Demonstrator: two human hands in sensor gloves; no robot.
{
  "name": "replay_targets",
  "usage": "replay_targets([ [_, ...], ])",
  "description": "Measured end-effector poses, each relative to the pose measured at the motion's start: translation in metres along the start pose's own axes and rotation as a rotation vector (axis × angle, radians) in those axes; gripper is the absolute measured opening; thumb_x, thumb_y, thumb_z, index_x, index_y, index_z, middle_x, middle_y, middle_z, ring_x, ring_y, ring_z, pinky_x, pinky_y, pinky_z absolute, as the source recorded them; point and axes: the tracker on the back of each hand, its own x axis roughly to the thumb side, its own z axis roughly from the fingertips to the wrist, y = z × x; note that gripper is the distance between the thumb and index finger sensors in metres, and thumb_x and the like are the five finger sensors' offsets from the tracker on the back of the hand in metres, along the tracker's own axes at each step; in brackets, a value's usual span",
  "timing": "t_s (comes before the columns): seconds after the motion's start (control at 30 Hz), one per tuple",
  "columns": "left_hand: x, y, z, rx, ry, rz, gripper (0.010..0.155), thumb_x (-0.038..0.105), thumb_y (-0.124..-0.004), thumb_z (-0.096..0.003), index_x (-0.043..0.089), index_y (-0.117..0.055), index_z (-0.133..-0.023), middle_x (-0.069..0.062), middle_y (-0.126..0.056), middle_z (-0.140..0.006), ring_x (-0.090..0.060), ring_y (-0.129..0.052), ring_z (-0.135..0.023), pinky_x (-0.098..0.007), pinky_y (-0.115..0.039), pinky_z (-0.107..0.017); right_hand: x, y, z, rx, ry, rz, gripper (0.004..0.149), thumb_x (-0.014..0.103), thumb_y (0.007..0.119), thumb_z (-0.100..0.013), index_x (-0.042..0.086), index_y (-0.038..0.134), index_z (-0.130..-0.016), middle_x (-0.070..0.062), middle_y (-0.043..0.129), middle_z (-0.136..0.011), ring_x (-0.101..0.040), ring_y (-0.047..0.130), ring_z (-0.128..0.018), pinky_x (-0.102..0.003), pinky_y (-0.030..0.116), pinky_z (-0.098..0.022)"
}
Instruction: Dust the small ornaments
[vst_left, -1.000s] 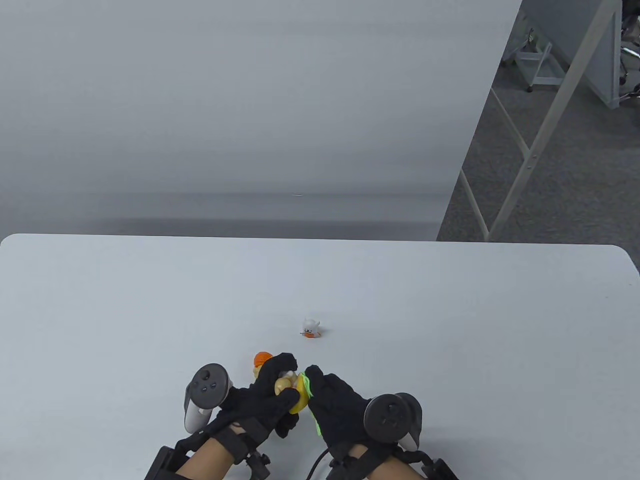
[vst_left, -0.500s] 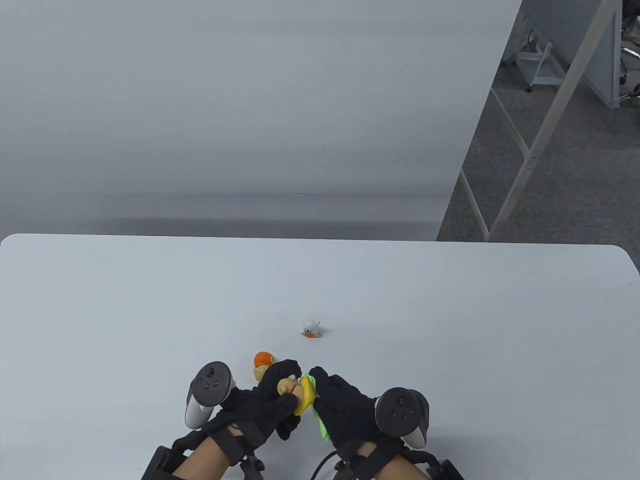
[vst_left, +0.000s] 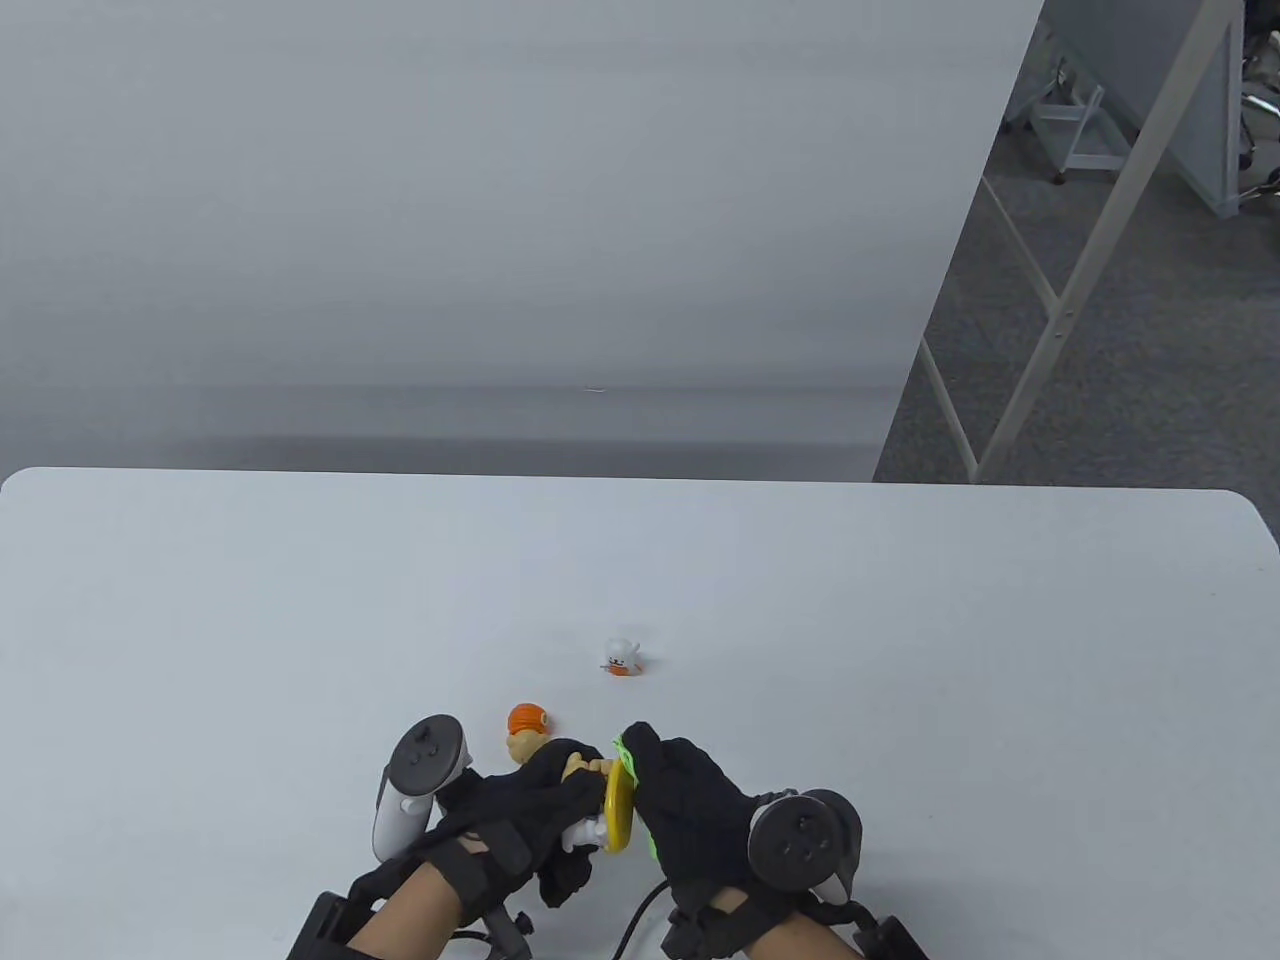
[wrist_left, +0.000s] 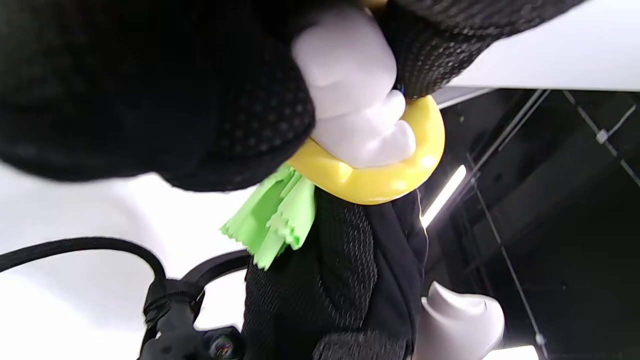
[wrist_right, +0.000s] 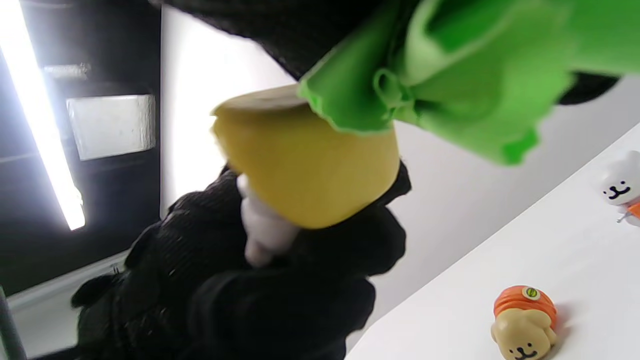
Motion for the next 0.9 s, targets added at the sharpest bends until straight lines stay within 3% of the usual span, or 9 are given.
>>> replay_targets([
  [0.1,-0.005,0.01,0.004,0.148,-0.004,-0.008,0.071,0.05,-0.068,-0.0598,-0.004,-0.05,-0.102,-0.02,-0.09,-0.07,-0.022,-0.113,-0.026,-0.035,-0.105,-0.009,0.008,0.009,0.0,0.054,-0.065,0.058,0.048,0.01,0.08,-0.052,0.0,0.067,-0.098,-0.044,0.082,-0.077,-0.049,0.094,-0.051,-0.071,0.082,-0.043],
  [0.3,-0.012,0.015,0.008,0.235,-0.005,-0.031,0.07,0.05,-0.062,-0.0613,-0.002,-0.046,-0.104,-0.025,-0.072,-0.089,-0.028,-0.104,-0.052,-0.039,-0.102,-0.03,0.012,0.018,-0.003,0.102,-0.111,0.094,0.048,0.01,0.081,-0.053,0.001,0.067,-0.098,-0.044,0.083,-0.077,-0.049,0.094,-0.051,-0.071,0.082,-0.044],
  [0.37,-0.013,0.012,0.006,0.195,-0.012,0.059,0.069,0.048,-0.065,-0.0602,-0.003,-0.047,-0.104,-0.027,-0.071,-0.089,-0.031,-0.103,-0.052,-0.042,-0.101,-0.031,0.009,0.016,-0.004,0.081,-0.097,0.074,0.048,0.01,0.081,-0.053,0.003,0.067,-0.098,-0.043,0.082,-0.078,-0.049,0.094,-0.051,-0.071,0.082,-0.044],
  [0.53,-0.006,-0.007,-0.002,-0.155,-0.007,0.136,0.067,0.045,-0.069,-0.0584,-0.003,-0.054,-0.102,-0.029,-0.076,-0.083,-0.03,-0.106,-0.043,-0.043,-0.101,-0.023,-0.004,-0.005,-0.008,0.008,-0.033,0.048,0.047,0.009,0.079,-0.053,0.003,0.07,-0.098,-0.044,0.081,-0.078,-0.049,0.093,-0.051,-0.072,0.081,-0.044],
  [0.57,-0.005,-0.007,-0.002,-0.154,-0.01,0.116,0.067,0.046,-0.069,-0.0583,-0.002,-0.054,-0.102,-0.029,-0.076,-0.084,-0.03,-0.106,-0.044,-0.043,-0.101,-0.024,-0.003,-0.005,-0.007,0.007,-0.042,0.032,0.046,0.009,0.079,-0.053,0.003,0.07,-0.098,-0.044,0.082,-0.077,-0.049,0.093,-0.051,-0.072,0.081,-0.043],
  [0.63,-0.007,-0.005,-0.001,-0.09,-0.007,0.064,0.067,0.047,-0.068,-0.0581,-0.001,-0.053,-0.102,-0.027,-0.076,-0.084,-0.026,-0.108,-0.044,-0.039,-0.103,-0.023,0.002,-0.001,-0.001,0.011,-0.046,0.074,0.047,0.009,0.079,-0.053,0.002,0.069,-0.098,-0.045,0.081,-0.077,-0.049,0.093,-0.051,-0.071,0.081,-0.043],
  [0.77,-0.017,0.002,0.005,0.14,0.056,0.205,0.069,0.047,-0.066,-0.0593,-0.003,-0.048,-0.103,-0.028,-0.075,-0.085,-0.023,-0.108,-0.041,-0.036,-0.104,-0.021,0.013,0.009,0.001,0.08,-0.131,0.095,0.048,0.009,0.08,-0.053,0.002,0.067,-0.098,-0.044,0.082,-0.077,-0.049,0.094,-0.051,-0.071,0.082,-0.043],
  [0.87,-0.018,0.008,0.008,0.249,0.024,0.064,0.069,0.048,-0.06,-0.0628,-0.004,-0.044,-0.105,-0.026,-0.076,-0.084,-0.024,-0.108,-0.046,-0.037,-0.104,-0.025,0.017,0.014,-0.005,0.127,-0.166,0.131,0.047,0.009,0.081,-0.053,0.006,0.07,-0.098,-0.044,0.082,-0.078,-0.05,0.093,-0.052,-0.072,0.081,-0.044],
  [0.9,-0.018,0.008,0.008,0.236,0.021,0.07,0.069,0.049,-0.058,-0.0629,-0.004,-0.043,-0.105,-0.025,-0.076,-0.085,-0.023,-0.108,-0.047,-0.036,-0.104,-0.026,0.016,0.013,-0.005,0.125,-0.165,0.137,0.047,0.01,0.081,-0.053,0.007,0.07,-0.098,-0.044,0.082,-0.078,-0.049,0.093,-0.052,-0.072,0.081,-0.045],
])
